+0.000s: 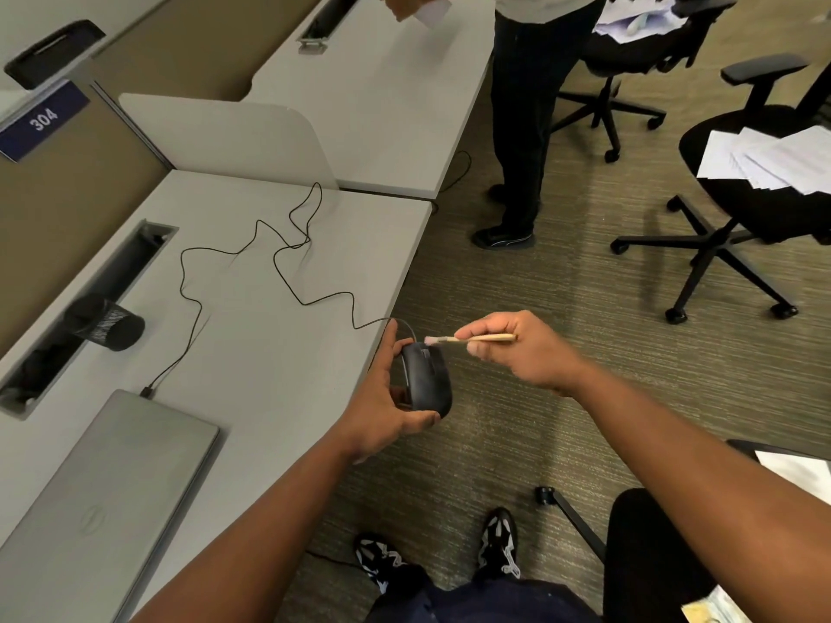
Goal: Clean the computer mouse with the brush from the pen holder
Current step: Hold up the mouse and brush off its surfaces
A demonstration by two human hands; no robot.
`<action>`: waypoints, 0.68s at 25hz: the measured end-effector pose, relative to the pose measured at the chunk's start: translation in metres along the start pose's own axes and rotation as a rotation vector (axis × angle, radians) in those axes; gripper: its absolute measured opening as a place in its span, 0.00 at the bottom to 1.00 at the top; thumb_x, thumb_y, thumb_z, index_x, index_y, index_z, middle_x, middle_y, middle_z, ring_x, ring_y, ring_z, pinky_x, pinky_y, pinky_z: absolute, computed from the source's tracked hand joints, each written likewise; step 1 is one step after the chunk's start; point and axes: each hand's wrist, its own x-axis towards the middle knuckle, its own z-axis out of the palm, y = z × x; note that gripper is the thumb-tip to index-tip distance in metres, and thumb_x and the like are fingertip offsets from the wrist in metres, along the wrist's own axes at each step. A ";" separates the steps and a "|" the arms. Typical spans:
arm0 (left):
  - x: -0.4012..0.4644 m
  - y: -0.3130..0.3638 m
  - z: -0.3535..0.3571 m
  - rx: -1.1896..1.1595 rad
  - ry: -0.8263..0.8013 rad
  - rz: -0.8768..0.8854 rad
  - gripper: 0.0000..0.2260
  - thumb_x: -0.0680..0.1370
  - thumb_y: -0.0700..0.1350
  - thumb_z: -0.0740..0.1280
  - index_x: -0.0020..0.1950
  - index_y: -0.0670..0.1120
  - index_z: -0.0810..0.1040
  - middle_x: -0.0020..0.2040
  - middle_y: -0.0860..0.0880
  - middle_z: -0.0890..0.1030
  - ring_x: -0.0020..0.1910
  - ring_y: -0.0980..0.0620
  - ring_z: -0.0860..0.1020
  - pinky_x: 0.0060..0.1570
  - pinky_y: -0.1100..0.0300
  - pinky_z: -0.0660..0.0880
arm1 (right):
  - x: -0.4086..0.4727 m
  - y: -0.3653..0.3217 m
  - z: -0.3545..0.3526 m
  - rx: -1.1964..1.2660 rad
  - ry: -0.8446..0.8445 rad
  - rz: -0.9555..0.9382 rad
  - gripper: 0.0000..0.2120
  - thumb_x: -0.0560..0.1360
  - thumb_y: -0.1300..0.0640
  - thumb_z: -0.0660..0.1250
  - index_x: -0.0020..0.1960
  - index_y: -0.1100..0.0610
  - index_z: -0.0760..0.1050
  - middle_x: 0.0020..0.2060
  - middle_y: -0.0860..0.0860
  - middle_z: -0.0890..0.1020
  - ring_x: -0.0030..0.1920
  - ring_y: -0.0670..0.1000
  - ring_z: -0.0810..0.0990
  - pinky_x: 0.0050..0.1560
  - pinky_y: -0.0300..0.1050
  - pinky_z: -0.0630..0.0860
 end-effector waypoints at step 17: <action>0.002 -0.001 -0.005 0.066 0.014 -0.007 0.61 0.67 0.44 0.85 0.83 0.72 0.45 0.82 0.60 0.61 0.71 0.42 0.78 0.56 0.54 0.85 | 0.001 -0.006 -0.020 0.437 -0.103 0.120 0.06 0.78 0.64 0.72 0.53 0.59 0.87 0.44 0.62 0.87 0.43 0.53 0.85 0.43 0.42 0.83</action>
